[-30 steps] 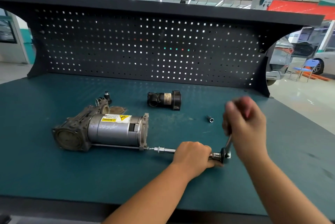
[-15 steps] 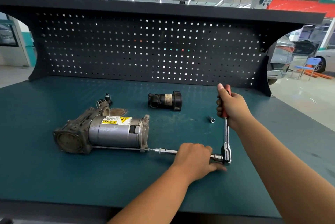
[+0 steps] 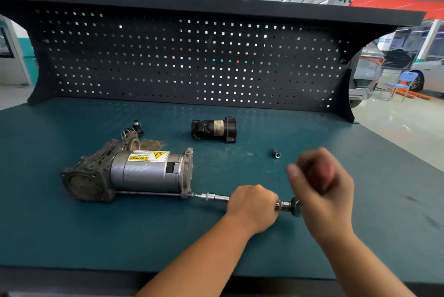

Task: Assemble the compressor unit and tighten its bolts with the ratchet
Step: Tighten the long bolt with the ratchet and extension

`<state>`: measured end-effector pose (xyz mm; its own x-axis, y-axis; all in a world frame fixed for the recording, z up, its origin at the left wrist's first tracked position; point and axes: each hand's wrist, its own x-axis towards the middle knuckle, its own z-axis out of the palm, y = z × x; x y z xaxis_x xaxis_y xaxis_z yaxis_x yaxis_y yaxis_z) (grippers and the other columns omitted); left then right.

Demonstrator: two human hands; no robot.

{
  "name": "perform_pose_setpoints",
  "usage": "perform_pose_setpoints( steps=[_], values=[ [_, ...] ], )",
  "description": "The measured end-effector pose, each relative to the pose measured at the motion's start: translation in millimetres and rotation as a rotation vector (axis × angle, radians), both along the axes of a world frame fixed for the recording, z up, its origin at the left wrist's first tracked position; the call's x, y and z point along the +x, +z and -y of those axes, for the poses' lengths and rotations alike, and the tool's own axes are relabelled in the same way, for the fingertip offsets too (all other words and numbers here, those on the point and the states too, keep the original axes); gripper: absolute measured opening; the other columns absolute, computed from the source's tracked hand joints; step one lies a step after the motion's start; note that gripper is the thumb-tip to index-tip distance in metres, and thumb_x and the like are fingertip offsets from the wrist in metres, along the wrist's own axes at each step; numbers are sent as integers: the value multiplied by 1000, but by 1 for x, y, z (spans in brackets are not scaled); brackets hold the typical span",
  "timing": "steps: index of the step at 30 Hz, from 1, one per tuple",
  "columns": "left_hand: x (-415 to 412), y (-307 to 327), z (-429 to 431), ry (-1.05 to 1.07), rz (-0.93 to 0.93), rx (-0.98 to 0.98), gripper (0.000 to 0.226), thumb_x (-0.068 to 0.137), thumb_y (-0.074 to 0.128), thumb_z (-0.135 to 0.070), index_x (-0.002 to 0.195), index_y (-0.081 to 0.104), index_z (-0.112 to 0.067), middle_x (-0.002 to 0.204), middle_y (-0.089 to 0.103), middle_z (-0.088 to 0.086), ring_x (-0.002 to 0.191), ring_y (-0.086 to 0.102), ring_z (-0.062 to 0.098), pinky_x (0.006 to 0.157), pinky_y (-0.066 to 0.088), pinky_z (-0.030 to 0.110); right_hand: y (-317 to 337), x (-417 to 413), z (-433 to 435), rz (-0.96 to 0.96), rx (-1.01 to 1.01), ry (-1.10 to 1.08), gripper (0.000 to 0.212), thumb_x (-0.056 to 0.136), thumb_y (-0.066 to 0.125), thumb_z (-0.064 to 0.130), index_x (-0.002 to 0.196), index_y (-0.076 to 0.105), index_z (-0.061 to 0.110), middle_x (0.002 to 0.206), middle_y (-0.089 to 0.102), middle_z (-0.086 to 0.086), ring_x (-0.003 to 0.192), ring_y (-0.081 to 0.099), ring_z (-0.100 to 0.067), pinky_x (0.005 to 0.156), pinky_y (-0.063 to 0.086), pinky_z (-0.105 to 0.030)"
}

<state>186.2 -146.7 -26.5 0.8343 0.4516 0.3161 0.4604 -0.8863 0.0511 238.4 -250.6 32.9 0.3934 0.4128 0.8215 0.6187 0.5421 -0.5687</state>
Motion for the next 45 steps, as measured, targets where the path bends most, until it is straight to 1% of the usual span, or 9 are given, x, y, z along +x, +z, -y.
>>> perform_pose_setpoints(
  steps=[6, 11, 18, 26, 30, 35, 38, 40, 45],
  values=[
    [4, 0, -2, 28, -68, 2, 23, 89, 45, -29, 87, 64, -15, 91, 65, 13, 85, 60, 38, 61, 33, 32, -58, -12, 41, 426, 38, 75, 36, 92, 54, 23, 60, 46, 8, 62, 48, -6, 55, 46, -21, 52, 41, -30],
    [4, -1, -2, 38, -74, 17, 24, 89, 46, -28, 91, 64, -14, 95, 65, 15, 90, 60, 39, 63, 33, 33, -71, -6, 50, 499, -120, -45, 40, 93, 53, 29, 59, 53, 8, 59, 52, -3, 52, 53, -23, 51, 48, -27],
    [1, -5, 0, 2, 29, 78, 22, 90, 47, -26, 92, 60, -8, 94, 66, 14, 88, 59, 38, 61, 29, 33, 25, 11, -11, -178, -198, 18, 34, 71, 63, 43, 62, 38, 21, 48, 39, 0, 41, 37, -18, 43, 37, -23],
    [1, -3, 3, 26, -4, 44, 26, 89, 46, -29, 91, 63, -9, 93, 67, 14, 86, 60, 37, 62, 33, 32, 34, 82, -95, -847, -617, 146, 29, 92, 60, 32, 77, 47, 11, 63, 41, -3, 46, 36, -12, 41, 36, -18],
    [2, 0, 2, 17, -49, 33, 23, 87, 47, -25, 89, 64, -9, 92, 66, 15, 85, 60, 39, 61, 32, 33, 30, 53, -58, -578, -276, 160, 31, 83, 67, 30, 71, 39, 22, 60, 36, 2, 47, 30, -12, 38, 28, -18],
    [-1, 4, 4, 10, -23, -6, 21, 86, 48, -23, 85, 63, -9, 90, 66, 16, 84, 61, 40, 62, 35, 34, -15, -15, 12, 148, 34, -33, 31, 82, 61, 33, 64, 41, 16, 58, 39, 7, 51, 35, -6, 50, 33, -12],
    [0, 4, 4, -2, -101, 15, 19, 85, 48, -22, 84, 63, -12, 90, 65, 14, 84, 60, 38, 59, 33, 32, -32, -15, 15, 478, 8, 1, 37, 102, 29, 25, 67, 39, 17, 77, 40, 18, 57, 36, 0, 52, 32, -10],
    [1, 4, 4, -6, -101, 23, 19, 85, 48, -22, 84, 64, -12, 90, 65, 14, 83, 60, 38, 59, 32, 32, -28, 2, 9, 659, -84, -44, 48, 104, 4, 21, 69, 36, 20, 81, 14, 21, 62, 26, 5, 58, 32, -8],
    [0, -3, 2, -22, 22, 37, 21, 88, 48, -22, 87, 62, -7, 90, 66, 16, 84, 60, 39, 61, 31, 31, -14, 8, -8, 147, 69, -115, 18, 84, 52, 40, 79, 41, 27, 65, 43, 10, 52, 41, -4, 50, 41, -23]
  ],
)
